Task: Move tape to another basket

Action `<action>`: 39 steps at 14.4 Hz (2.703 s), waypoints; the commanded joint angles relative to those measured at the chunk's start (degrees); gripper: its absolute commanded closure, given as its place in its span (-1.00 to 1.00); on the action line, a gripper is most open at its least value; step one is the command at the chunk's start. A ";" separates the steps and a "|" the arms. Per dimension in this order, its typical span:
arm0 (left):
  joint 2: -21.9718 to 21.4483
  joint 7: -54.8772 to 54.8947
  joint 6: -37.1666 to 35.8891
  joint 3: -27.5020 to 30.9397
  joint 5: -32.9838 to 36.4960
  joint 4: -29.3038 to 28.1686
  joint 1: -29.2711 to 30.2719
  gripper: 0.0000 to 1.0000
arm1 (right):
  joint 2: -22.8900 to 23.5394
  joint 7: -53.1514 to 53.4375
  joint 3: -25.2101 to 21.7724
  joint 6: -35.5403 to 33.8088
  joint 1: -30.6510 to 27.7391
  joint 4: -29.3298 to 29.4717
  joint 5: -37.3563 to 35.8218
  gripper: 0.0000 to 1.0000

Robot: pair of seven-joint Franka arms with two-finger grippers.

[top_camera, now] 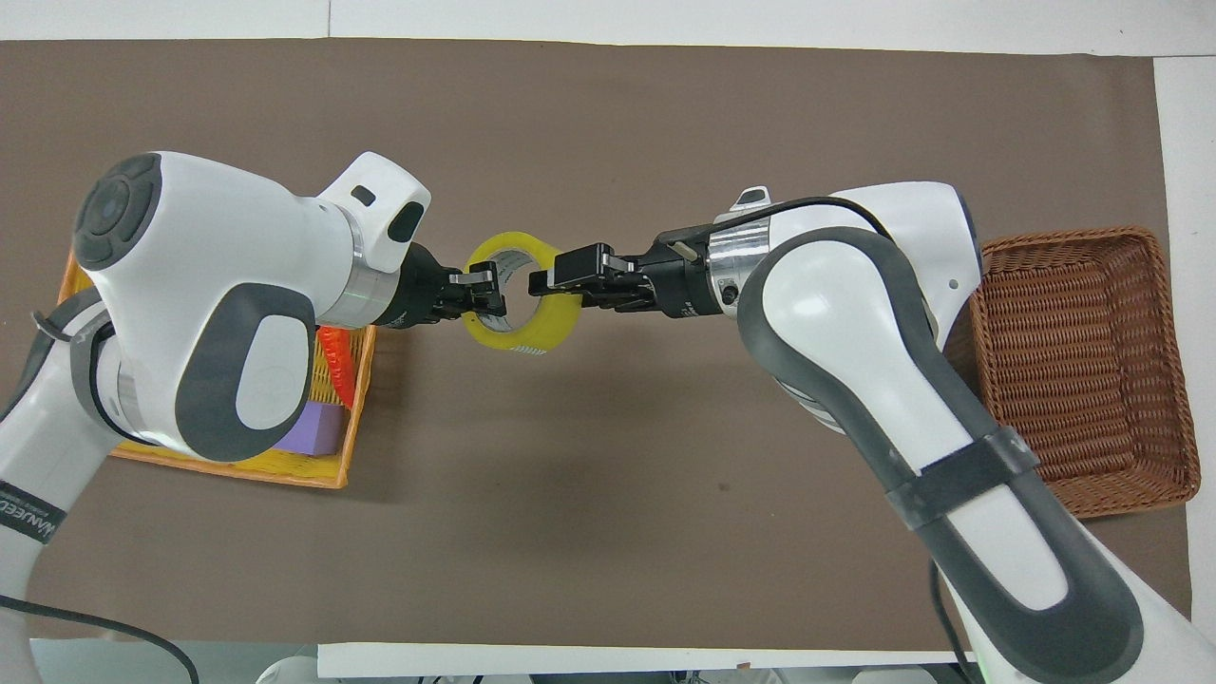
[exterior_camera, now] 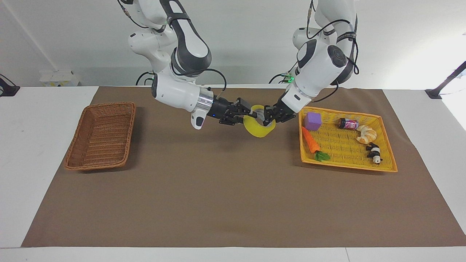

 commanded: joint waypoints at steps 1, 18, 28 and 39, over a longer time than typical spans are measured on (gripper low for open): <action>0.05 -0.11 0.53 0.05 -0.75 0.51 -0.05 0.95 | -1.22 -0.46 -0.21 -1.53 -0.18 -1.16 0.93 0.90; -3.82 8.65 -21.69 1.28 16.29 11.93 19.35 -0.99 | -1.66 -5.63 -0.39 -16.37 -16.85 -0.46 -7.84 1.00; -4.43 22.74 -23.20 1.28 24.92 11.05 29.13 -0.99 | -1.49 -18.96 -0.56 -36.58 -53.32 2.70 -29.01 1.00; -1.97 23.01 -37.52 1.10 29.39 21.07 30.27 -0.99 | 6.07 -46.78 -0.65 -37.32 -63.99 1.83 -40.20 1.00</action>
